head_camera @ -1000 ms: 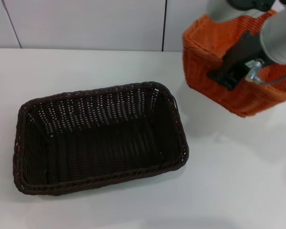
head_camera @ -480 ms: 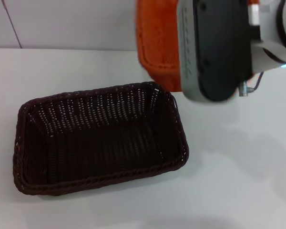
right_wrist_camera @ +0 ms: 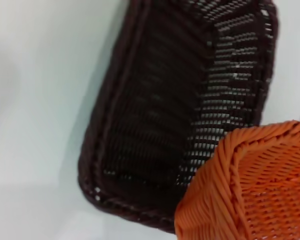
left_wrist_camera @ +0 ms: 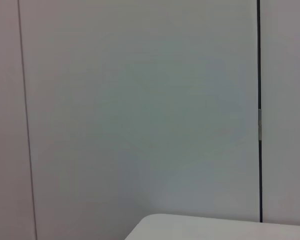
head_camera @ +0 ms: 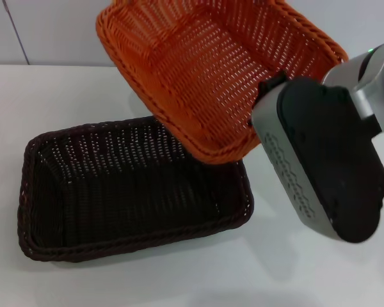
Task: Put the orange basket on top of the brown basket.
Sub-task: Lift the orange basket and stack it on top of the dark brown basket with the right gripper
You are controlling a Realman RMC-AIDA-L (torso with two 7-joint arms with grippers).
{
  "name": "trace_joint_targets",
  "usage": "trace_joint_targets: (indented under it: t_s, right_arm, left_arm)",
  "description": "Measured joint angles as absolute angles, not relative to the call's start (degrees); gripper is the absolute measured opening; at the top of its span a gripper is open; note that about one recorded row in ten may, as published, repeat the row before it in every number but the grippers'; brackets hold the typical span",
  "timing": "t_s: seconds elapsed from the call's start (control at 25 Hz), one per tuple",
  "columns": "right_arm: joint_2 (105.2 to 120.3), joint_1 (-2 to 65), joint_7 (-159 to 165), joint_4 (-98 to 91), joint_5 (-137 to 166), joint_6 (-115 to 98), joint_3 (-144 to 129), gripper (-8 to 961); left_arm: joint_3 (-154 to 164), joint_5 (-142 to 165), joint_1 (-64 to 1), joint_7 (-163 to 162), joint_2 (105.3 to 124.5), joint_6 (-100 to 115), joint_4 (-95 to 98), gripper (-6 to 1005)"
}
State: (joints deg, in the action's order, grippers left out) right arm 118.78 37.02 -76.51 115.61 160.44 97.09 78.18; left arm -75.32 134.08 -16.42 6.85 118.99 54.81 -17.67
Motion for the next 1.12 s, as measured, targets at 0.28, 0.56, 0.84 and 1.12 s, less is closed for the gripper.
trace_joint_targets:
  t_s: [0.28,0.56,0.84,1.12]
  right_arm:
    - [118.48,37.52,-82.62,115.79,160.79,97.29,76.13,152]
    - [118.71,37.71,-84.49,114.56,160.61,94.02,70.48,152]
    - [118.83,37.86,-84.46,114.32,160.63,93.78,65.66,152]
    - [118.82,37.41,-84.5,116.1,161.32,94.15,63.99,152]
  left_arm:
    - [-75.32,134.05,-16.48,5.0,119.02,54.65,-17.67,818]
    - [-75.48,134.02,-16.89,4.79,119.0,54.26,-17.46,818]
    - [-75.66,134.02,-16.95,4.75,119.0,53.55,-17.66,818]
    - [-75.75,134.04,-17.46,4.74,118.93,51.97,-17.41,818]
